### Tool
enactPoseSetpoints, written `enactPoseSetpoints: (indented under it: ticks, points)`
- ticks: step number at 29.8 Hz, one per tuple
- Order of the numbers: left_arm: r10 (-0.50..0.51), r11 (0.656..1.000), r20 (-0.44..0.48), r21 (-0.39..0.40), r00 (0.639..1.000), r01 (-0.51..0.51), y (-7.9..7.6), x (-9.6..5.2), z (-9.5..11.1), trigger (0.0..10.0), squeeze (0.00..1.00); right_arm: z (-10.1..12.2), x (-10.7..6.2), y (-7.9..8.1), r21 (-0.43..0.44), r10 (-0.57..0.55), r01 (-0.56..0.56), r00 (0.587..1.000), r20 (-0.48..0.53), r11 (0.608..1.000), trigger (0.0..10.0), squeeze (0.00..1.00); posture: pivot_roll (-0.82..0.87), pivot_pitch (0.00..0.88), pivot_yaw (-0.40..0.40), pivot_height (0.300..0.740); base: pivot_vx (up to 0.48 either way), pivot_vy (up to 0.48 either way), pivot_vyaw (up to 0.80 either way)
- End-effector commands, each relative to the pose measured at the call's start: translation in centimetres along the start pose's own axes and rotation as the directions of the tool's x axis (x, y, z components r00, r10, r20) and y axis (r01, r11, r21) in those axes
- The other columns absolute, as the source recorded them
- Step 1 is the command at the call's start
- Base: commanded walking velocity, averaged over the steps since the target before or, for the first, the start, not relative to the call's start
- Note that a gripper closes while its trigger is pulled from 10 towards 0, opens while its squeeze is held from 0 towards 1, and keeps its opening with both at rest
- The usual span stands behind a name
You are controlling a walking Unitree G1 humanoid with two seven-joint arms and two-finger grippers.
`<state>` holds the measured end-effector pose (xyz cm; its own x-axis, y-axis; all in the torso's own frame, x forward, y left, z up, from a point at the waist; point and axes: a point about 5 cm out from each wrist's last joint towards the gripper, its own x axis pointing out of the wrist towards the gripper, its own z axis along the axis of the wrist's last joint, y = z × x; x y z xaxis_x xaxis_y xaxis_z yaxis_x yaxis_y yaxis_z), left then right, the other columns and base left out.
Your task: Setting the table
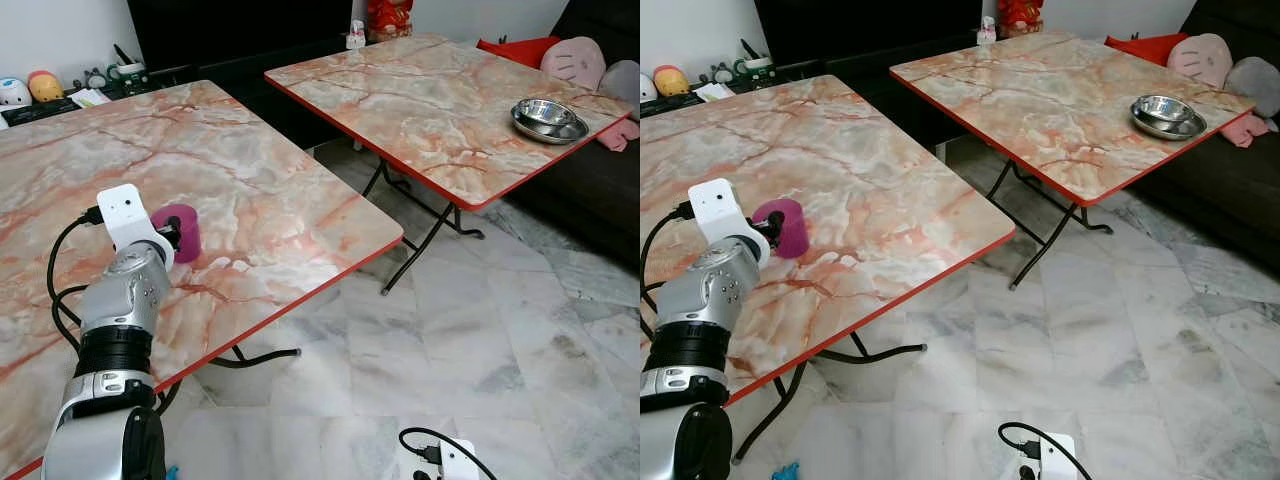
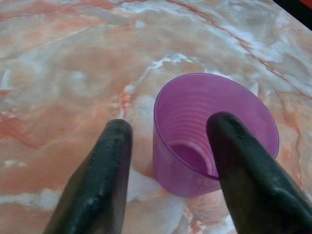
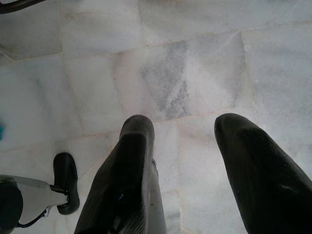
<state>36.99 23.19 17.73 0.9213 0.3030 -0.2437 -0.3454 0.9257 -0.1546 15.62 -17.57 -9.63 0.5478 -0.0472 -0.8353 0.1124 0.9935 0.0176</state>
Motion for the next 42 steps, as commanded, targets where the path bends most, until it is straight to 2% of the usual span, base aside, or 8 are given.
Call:
enactPoseSetpoints:
  ticks: [1,26,39,42]
  points:
    - [-0.006,1.0,0.003,0.019,1.0,0.006,-0.46,0.08,0.21,0.0,0.0,-0.21,-0.04,-0.21,-0.006,-0.004,0.004,1.0,-0.012,1.0,10.0,0.0,0.18,0.0,-0.039,0.74,0.0,0.0,0.0]
    - [-0.014,0.998,-0.006,0.055,1.0,0.014,-0.17,-0.06,0.13,0.0,0.0,-0.07,-0.01,-0.24,-0.008,-0.002,0.002,1.0,-0.012,1.0,10.0,0.0,0.2,0.0,-0.046,0.74,0.0,0.0,0.0]
    - [-0.051,0.995,-0.021,0.09,0.998,0.053,-0.29,-0.26,-0.27,0.0,0.0,-0.08,-0.01,-0.23,-0.006,-0.003,0.003,1.0,-0.012,1.0,10.0,0.0,0.2,0.0,-0.046,0.74,0.0,0.0,0.0]
    - [-0.088,0.994,0.032,0.07,0.996,0.086,-0.85,-0.55,-0.3,0.0,0.0,-0.1,-0.02,-0.26,-0.004,-0.007,0.007,1.0,-0.01,1.0,10.0,0.0,0.19,0.0,-0.046,0.74,0.0,0.0,0.0]
